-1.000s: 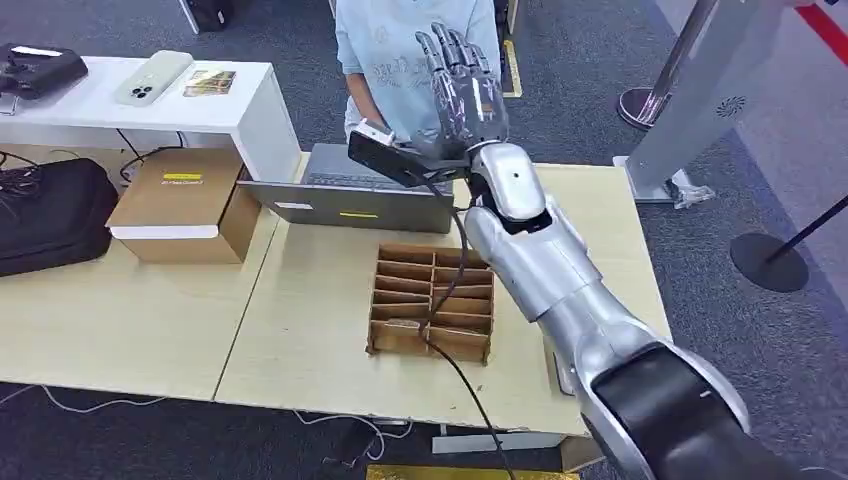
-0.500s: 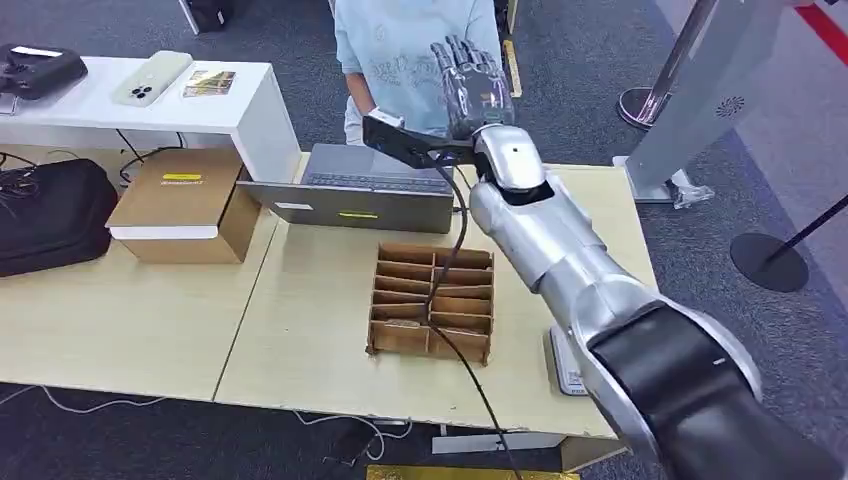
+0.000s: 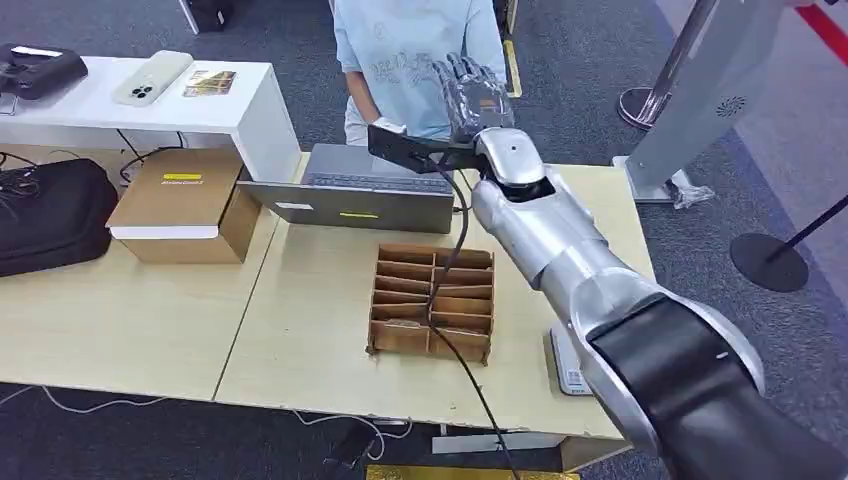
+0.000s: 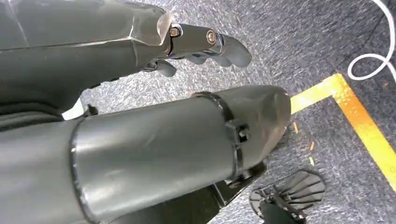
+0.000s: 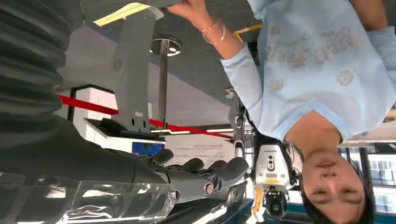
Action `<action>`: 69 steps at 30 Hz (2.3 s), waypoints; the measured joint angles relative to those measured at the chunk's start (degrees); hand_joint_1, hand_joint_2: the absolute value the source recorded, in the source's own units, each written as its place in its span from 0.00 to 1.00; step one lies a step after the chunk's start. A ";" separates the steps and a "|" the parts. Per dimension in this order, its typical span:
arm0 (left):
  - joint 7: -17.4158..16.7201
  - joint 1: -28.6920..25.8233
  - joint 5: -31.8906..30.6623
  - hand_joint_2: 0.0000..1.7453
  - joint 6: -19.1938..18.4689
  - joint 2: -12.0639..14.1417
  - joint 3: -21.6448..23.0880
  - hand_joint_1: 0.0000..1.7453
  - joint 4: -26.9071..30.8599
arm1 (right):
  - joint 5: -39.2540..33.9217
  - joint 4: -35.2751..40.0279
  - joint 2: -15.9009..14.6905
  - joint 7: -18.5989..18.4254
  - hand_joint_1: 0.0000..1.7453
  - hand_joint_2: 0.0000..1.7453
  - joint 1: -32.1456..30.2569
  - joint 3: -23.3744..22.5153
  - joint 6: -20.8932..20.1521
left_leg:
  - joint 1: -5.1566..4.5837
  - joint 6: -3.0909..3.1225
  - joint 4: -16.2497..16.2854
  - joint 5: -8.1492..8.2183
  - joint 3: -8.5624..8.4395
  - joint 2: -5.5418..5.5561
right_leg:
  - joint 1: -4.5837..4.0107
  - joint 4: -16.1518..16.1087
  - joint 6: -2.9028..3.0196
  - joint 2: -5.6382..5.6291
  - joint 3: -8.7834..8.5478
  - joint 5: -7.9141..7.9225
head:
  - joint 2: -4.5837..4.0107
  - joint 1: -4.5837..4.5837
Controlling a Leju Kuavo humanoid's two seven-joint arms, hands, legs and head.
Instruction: Pass the card to the sensor for recognition and then transmit it.
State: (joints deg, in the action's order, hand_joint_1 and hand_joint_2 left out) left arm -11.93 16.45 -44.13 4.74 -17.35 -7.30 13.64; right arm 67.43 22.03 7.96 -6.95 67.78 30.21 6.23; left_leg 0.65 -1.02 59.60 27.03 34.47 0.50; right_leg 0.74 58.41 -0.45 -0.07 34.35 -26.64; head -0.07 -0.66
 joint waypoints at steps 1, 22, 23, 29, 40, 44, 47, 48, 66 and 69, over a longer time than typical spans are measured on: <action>-0.06 0.00 0.00 0.00 -0.04 0.00 0.00 0.00 0.00 | -0.11 -0.17 0.00 0.00 0.00 1.00 0.00 -0.02 -0.13 | 0.00 0.00 0.00 0.00 -0.01 0.00 | 0.00 0.00 0.00 -0.01 0.00 0.00 | 0.00 0.00; 2.86 0.17 -1.49 0.00 -1.44 -0.02 0.98 0.00 -0.04 | -0.83 -1.99 -1.57 -1.60 0.00 1.00 0.04 -0.70 -0.06 | 0.00 0.00 0.01 0.00 -0.02 -0.09 | 0.00 0.00 -0.01 -0.09 0.03 0.01 | 0.00 0.00; 2.86 0.19 -1.49 0.00 -1.27 -0.02 1.14 0.00 -0.04 | -0.83 -1.99 -1.57 -1.49 0.00 1.00 0.05 -0.70 -0.06 | 0.00 0.00 0.01 0.00 -0.02 -0.10 | 0.00 0.00 -0.01 -0.09 0.03 0.01 | 0.00 0.00; 2.86 0.22 -1.29 0.00 -1.11 -0.02 1.27 0.00 -0.04 | -0.81 -1.99 -1.57 -1.20 0.00 1.00 0.04 -0.70 0.00 | 0.00 0.00 0.01 0.00 -0.02 -0.10 | 0.00 0.01 -0.01 -0.10 0.04 0.01 | 0.00 0.00; 2.86 0.28 -0.96 0.00 -1.05 -0.02 1.62 0.00 -0.04 | -0.09 -1.99 -1.57 -1.01 0.00 1.00 0.05 -0.77 0.02 | 0.00 0.00 0.01 0.00 -0.02 -0.10 | 0.00 0.00 -0.01 -0.10 0.03 0.02 | 0.00 0.00; 2.86 0.28 -0.96 0.00 -1.05 -0.02 1.62 0.00 -0.04 | -0.09 -1.99 -1.57 -1.01 0.00 1.00 0.05 -0.79 0.02 | 0.00 0.00 0.02 0.00 -0.02 -0.10 | 0.00 0.00 -0.01 -0.10 0.03 0.02 | 0.00 0.00; 2.86 0.29 -0.96 0.00 -1.05 -0.02 1.66 0.00 -0.04 | -0.04 -1.99 -1.57 -1.01 0.00 1.00 0.05 -0.81 0.02 | 0.00 0.00 0.01 0.00 -0.02 -0.10 | 0.00 0.00 -0.01 -0.10 0.03 0.02 | 0.00 0.00; 2.86 0.30 -0.96 0.00 -1.05 -0.02 1.68 0.00 -0.04 | -0.04 -1.99 -1.57 -1.01 0.00 1.00 0.05 -0.94 0.02 | 0.00 0.00 0.01 0.00 -0.02 -0.10 | 0.00 0.00 -0.01 -0.10 0.03 0.01 | 0.00 0.00; 2.86 0.48 -1.05 0.00 -0.46 -0.02 2.69 0.00 -0.04 | -0.98 -1.97 -1.57 0.33 1.00 1.00 0.04 -2.12 2.14 | 0.00 0.00 0.01 0.00 -0.01 -0.10 | 0.00 0.01 -0.01 -0.09 0.03 0.01 | 0.00 0.00; 2.86 0.50 -1.09 0.00 -0.44 -0.02 2.78 0.00 -0.04 | -1.44 -1.94 -1.57 1.29 1.00 1.00 0.02 -2.32 2.91 | 0.00 0.00 0.01 0.00 -0.01 -0.10 | 0.00 0.01 -0.01 -0.09 0.03 0.01 | 0.00 0.00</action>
State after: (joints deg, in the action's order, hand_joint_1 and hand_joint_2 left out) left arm -9.07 16.95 -45.22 4.31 -17.38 -4.52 13.60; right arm 65.98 20.09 6.38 -5.66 67.80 27.89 9.14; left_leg 0.65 -1.02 59.62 27.03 34.46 0.40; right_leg 0.74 58.41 -0.46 -0.16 34.39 -26.63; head -0.07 -0.66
